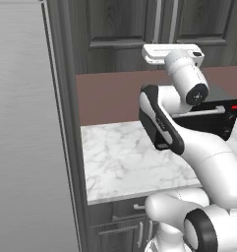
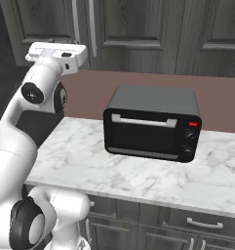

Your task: Move the bowls from the cabinet to the plates on the dining table.

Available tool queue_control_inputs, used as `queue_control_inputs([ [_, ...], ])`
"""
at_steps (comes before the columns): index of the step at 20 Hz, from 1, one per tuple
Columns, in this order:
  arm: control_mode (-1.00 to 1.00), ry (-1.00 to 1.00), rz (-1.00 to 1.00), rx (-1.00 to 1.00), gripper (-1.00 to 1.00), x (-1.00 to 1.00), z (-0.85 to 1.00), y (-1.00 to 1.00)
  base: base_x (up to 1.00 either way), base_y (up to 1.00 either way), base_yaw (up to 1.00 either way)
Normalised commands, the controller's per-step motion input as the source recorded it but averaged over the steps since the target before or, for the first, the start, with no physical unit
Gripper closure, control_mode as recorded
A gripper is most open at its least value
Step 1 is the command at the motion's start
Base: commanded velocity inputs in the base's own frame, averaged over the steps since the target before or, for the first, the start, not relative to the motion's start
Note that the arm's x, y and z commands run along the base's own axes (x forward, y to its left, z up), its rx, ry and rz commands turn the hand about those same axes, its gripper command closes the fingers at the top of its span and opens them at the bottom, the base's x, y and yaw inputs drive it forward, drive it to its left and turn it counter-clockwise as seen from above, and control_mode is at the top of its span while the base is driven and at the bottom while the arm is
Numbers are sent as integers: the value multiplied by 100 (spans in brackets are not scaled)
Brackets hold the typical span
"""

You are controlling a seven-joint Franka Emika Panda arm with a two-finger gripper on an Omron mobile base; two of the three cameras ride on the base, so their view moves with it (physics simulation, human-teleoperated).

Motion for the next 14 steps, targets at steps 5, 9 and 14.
queue_control_inputs([
  [5,-100,1,0,0,-100,3,0,0,0,0,0],
  [9,-100,12,0,0,-100,10,0,-4,0,0,0],
  [14,-100,18,0,0,-100,17,0,-13,0,0,0],
])
